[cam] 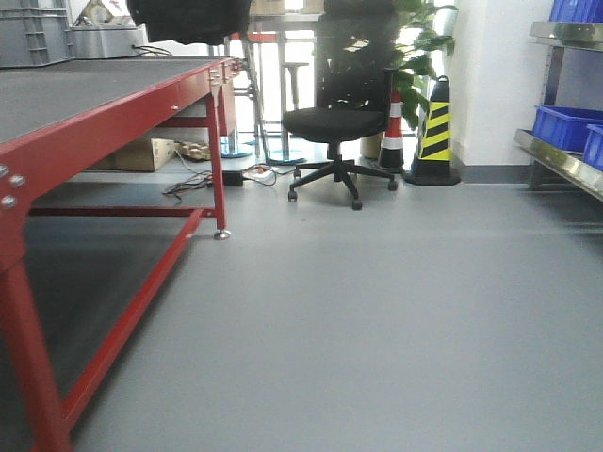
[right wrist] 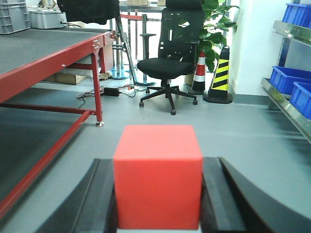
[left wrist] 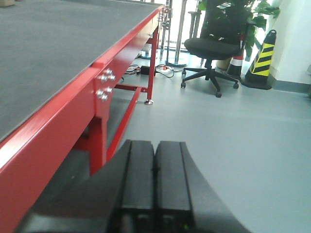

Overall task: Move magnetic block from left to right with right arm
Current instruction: 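Drive the base away from the first table carrying the cube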

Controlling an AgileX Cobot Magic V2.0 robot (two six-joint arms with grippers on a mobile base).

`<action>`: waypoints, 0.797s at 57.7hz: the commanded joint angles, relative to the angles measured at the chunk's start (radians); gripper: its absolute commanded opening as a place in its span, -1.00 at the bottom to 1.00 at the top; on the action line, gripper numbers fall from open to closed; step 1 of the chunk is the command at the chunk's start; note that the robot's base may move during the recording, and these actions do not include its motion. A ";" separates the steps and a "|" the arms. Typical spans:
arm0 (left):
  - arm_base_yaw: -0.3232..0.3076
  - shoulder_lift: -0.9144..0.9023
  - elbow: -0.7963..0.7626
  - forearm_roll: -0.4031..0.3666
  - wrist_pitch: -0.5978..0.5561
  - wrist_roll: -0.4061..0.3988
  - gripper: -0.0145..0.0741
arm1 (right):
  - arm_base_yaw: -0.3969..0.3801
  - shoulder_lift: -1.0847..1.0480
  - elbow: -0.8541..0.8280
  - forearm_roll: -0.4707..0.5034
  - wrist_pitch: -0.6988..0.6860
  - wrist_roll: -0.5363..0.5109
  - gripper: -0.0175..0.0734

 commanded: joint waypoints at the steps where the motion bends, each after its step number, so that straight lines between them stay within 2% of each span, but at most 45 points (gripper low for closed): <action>1: -0.007 -0.011 0.011 -0.009 -0.083 0.000 -0.96 | -0.006 0.012 -0.025 -0.002 -0.096 -0.007 0.01; 46: -0.007 -0.011 0.011 -0.009 -0.083 0.000 -0.96 | -0.006 0.012 -0.025 -0.002 -0.096 -0.007 0.01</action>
